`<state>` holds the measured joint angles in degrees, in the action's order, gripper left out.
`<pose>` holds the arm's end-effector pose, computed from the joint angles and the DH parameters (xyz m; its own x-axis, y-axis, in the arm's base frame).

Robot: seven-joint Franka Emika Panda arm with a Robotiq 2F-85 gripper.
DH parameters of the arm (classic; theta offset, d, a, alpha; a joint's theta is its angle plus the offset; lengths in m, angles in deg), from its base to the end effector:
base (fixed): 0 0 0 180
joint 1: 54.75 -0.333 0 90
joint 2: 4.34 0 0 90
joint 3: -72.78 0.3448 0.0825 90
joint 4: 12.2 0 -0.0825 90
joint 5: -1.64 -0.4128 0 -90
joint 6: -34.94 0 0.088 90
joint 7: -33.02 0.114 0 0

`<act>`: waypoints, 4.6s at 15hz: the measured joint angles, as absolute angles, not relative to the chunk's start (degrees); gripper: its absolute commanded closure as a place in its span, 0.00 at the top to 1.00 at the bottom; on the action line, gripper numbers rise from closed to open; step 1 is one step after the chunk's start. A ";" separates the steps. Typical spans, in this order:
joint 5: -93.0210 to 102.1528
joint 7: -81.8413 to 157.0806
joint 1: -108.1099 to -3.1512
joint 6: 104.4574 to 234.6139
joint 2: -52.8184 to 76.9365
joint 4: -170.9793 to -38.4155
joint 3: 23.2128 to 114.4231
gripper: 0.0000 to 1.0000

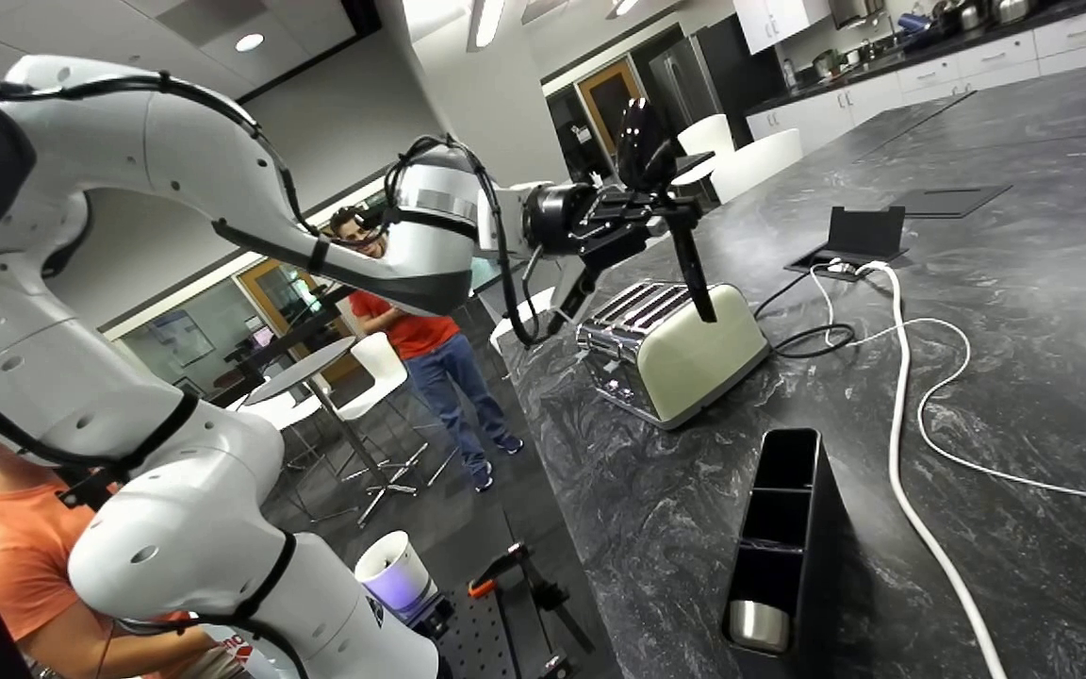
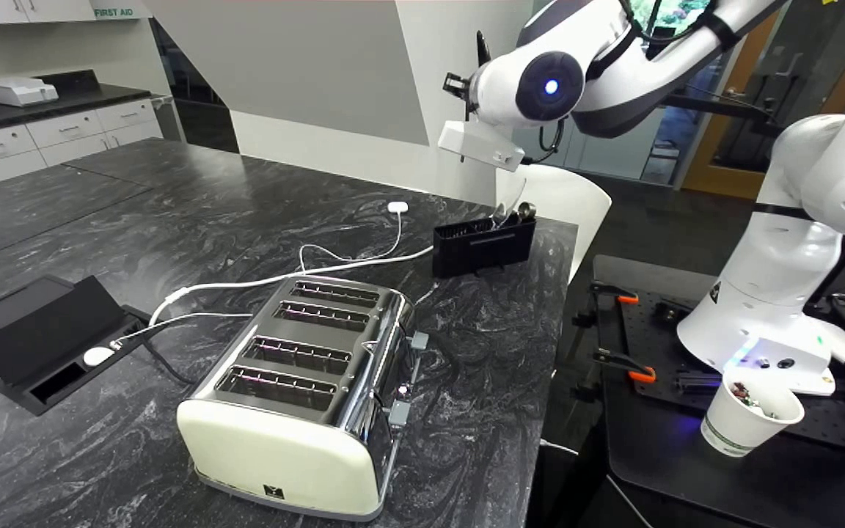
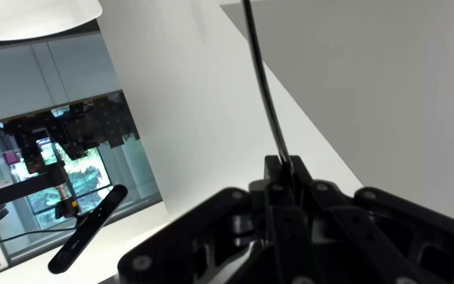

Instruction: Put the cake slicer and the spoon in the black basket respectively then move the basket slightly away from you

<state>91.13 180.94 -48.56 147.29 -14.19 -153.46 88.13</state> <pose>0.4849 0.0061 0.3930 -0.1857 -0.3178 0.9298 -0.8882 -0.3504 -0.2972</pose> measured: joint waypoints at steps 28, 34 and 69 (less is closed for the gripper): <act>90.46 182.58 -57.59 138.21 8.58 -144.20 79.88 0.02; 90.49 182.58 -57.52 138.57 14.35 -141.48 79.23 0.02; 82.95 140.31 -53.48 185.86 -27.63 -170.32 64.18 1.00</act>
<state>82.95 140.31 -53.48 185.86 -27.63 -170.32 64.18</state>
